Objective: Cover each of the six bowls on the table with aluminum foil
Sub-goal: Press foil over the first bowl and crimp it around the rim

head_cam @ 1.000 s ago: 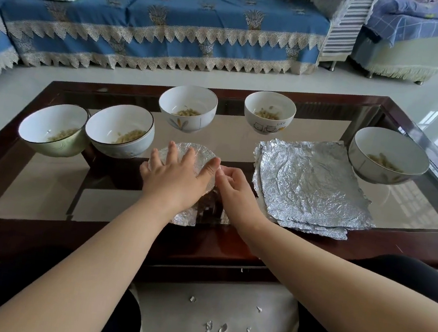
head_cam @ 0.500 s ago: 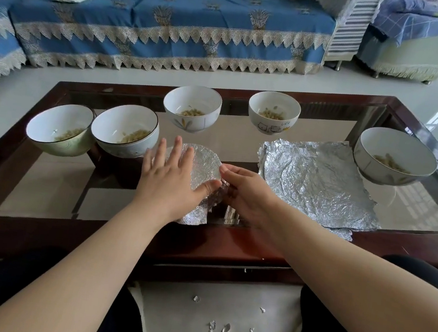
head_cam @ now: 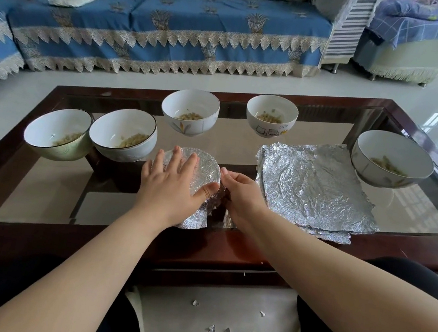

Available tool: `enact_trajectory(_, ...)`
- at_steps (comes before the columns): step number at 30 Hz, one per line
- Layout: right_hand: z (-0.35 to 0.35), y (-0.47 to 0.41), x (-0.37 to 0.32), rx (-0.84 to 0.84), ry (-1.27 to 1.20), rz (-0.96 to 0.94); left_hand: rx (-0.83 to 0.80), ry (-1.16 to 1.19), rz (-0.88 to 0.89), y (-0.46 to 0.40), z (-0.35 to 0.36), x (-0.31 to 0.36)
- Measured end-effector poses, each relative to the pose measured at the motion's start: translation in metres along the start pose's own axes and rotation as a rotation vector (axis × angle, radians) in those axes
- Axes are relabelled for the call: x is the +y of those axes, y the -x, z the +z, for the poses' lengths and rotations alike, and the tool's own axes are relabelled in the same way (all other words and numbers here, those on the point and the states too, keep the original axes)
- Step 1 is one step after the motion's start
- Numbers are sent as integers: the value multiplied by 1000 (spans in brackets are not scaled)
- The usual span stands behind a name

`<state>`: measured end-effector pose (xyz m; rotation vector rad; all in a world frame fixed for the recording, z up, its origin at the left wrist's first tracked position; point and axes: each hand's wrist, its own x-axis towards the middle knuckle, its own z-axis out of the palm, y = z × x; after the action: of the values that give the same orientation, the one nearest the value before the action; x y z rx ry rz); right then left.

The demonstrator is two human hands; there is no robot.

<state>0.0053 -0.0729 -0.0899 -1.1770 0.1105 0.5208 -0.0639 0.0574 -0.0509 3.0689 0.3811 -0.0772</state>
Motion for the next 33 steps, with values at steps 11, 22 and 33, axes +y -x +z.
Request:
enact_trajectory(11,5,-12,4,90,148,7,21,12,-19,-2,3,1)
enact_trajectory(22,10,-4,13,229,290,-218,27,2,-30,-3,3,2)
enact_trajectory(33,-1,14,-8,54,443,-200,-8,73,-122,1,0,18)
